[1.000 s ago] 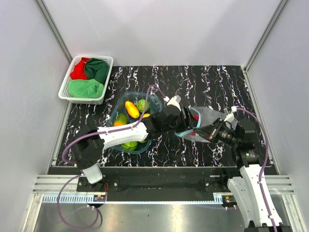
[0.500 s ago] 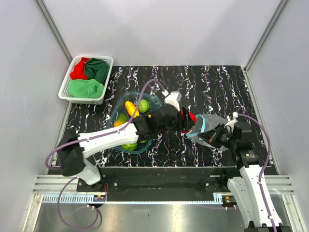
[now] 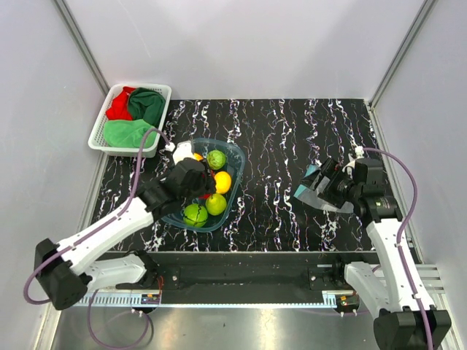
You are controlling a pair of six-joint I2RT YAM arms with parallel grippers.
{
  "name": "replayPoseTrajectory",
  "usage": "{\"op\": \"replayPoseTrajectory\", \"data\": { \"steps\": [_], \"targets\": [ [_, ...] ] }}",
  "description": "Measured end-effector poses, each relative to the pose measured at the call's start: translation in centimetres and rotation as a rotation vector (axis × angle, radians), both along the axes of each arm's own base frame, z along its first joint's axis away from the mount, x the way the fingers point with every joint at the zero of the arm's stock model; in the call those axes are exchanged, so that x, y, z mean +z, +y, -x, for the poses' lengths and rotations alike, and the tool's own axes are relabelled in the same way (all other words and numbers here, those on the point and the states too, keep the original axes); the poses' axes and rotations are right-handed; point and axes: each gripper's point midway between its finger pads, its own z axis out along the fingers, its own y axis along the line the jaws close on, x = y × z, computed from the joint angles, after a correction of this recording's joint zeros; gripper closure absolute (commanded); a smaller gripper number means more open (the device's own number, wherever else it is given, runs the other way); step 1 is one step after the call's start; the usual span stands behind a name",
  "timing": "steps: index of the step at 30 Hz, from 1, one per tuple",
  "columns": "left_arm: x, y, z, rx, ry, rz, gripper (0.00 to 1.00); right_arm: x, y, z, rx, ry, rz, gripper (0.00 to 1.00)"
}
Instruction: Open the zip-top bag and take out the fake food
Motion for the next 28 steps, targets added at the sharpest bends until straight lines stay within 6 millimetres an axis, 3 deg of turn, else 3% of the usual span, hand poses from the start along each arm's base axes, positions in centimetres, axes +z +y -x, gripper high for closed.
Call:
{"op": "replayPoseTrajectory", "data": {
  "steps": [2, 3, 6, 7, 10, 15, 21, 28],
  "targets": [
    [-2.5, 1.8, -0.4, 0.045, 0.065, -0.068, 0.93, 0.1, 0.2, 0.2, 0.020, 0.018, -0.003, 0.00],
    [-3.5, 2.2, -0.6, 0.060, 0.094, -0.095, 0.70, 0.1, 0.3, 0.3, 0.027, 0.028, -0.005, 0.00],
    [-6.0, 2.7, -1.2, 0.078, 0.160, -0.153, 0.31, 0.3, 0.5, 1.4, 0.051, 0.073, -0.001, 0.00],
    [-6.6, 2.7, -1.2, 0.078, 0.177, -0.167, 0.01, 0.7, 0.4, 1.8, 0.056, 0.082, 0.004, 0.00],
    [-7.5, 2.7, -1.2, 0.078, 0.200, -0.188, 0.01, 3.3, 0.3, 2.6, 0.074, 0.057, 0.023, 0.00],
    [-7.1, 2.9, -1.0, 0.081, 0.209, -0.195, 0.01, 8.9, 0.1, 2.9, 0.104, -0.068, 0.065, 0.00],
    [-4.6, 3.0, -0.2, 0.079, 0.170, -0.126, 0.01, 8.9, 0.2, 4.1, 0.138, -0.060, 0.076, 0.00],
    [2.0, 1.3, 2.0, -0.019, -0.013, 0.215, 0.01, 8.3, 1.8, 6.0, 0.247, -0.081, 0.064, 0.00]
  ]
}}
